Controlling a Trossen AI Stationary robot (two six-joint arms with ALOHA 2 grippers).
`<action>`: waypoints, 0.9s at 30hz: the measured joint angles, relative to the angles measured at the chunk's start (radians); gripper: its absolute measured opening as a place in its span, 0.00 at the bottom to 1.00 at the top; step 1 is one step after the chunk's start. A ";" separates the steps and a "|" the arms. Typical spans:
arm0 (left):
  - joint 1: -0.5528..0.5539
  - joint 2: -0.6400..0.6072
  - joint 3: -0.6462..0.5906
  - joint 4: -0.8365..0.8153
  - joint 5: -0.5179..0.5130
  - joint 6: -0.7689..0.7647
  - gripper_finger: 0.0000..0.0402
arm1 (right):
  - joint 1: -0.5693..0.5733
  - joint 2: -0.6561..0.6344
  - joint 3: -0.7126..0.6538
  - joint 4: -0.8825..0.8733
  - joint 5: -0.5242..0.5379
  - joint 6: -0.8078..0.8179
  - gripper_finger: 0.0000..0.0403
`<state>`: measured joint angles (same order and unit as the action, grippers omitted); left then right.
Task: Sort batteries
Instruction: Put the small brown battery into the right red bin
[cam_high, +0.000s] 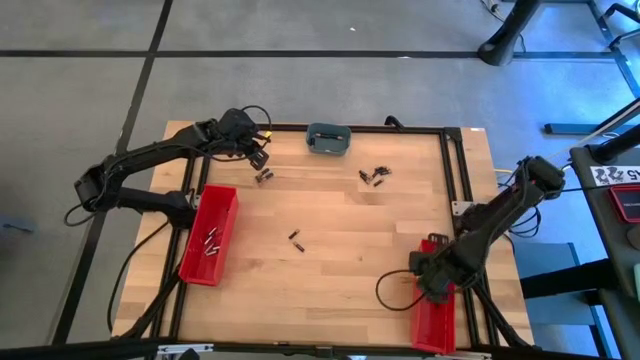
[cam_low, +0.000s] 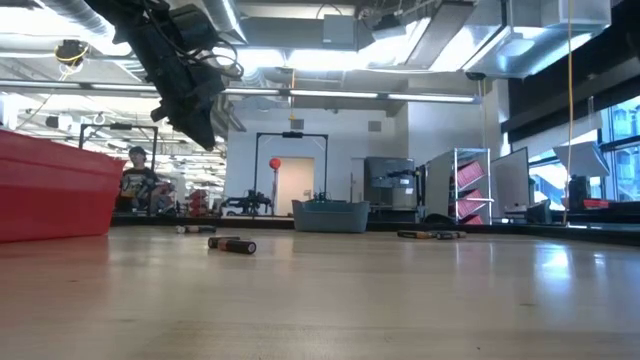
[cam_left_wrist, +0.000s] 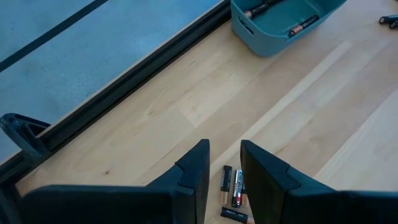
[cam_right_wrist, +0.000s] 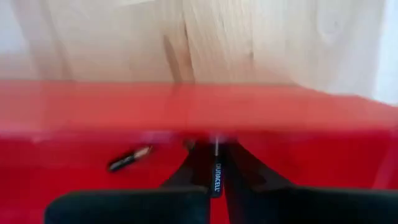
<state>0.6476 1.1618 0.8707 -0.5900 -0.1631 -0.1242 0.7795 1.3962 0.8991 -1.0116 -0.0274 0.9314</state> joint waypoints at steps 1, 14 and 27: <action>0.000 0.000 0.000 0.000 0.000 0.000 0.20 | 0.000 0.011 -0.018 0.029 -0.001 -0.009 0.03; 0.000 0.000 0.000 -0.004 0.000 0.000 0.20 | 0.000 0.030 -0.142 0.153 -0.007 -0.015 0.14; 0.000 0.000 0.000 -0.005 0.000 -0.007 0.20 | -0.001 -0.060 0.179 -0.233 -0.098 0.012 0.45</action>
<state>0.6476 1.1622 0.8707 -0.5945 -0.1631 -0.1314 0.7784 1.3365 1.0778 -1.2444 -0.1259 0.9436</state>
